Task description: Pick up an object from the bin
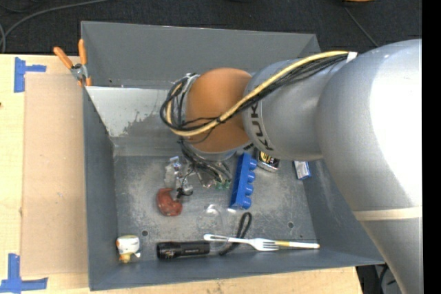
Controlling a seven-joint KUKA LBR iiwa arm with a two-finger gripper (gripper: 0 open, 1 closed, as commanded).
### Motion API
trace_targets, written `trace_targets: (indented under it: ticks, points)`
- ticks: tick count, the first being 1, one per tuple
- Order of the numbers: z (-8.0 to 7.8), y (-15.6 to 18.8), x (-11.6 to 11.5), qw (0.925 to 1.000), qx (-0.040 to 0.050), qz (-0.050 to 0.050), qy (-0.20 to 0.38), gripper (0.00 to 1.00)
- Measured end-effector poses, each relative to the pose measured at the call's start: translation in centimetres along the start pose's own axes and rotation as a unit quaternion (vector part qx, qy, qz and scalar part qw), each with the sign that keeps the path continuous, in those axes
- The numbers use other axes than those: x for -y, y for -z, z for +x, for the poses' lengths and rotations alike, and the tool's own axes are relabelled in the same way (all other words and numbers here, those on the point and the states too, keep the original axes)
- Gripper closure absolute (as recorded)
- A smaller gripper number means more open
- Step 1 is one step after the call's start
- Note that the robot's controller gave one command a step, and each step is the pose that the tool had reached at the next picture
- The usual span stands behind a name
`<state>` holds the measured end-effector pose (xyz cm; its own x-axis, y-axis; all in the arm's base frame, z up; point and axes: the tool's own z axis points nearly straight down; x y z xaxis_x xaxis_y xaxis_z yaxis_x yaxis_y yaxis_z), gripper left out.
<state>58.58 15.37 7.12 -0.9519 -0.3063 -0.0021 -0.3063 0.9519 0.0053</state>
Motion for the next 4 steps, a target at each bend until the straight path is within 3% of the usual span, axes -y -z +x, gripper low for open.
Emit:
trace_targets:
  ticks: [1,2,3,4]
  points:
    - [0.0,0.0,0.0,1.0000,0.0000,0.000,0.000,1.00]
    - [-0.3,4.1,1.0,0.9973,-0.0020,-0.001,0.073,1.00]
    - [-1.8,3.3,-0.8,0.9986,0.0021,0.000,0.053,1.00]
    - [-1.2,1.7,-1.2,0.9893,-0.0001,0.000,0.146,1.00]
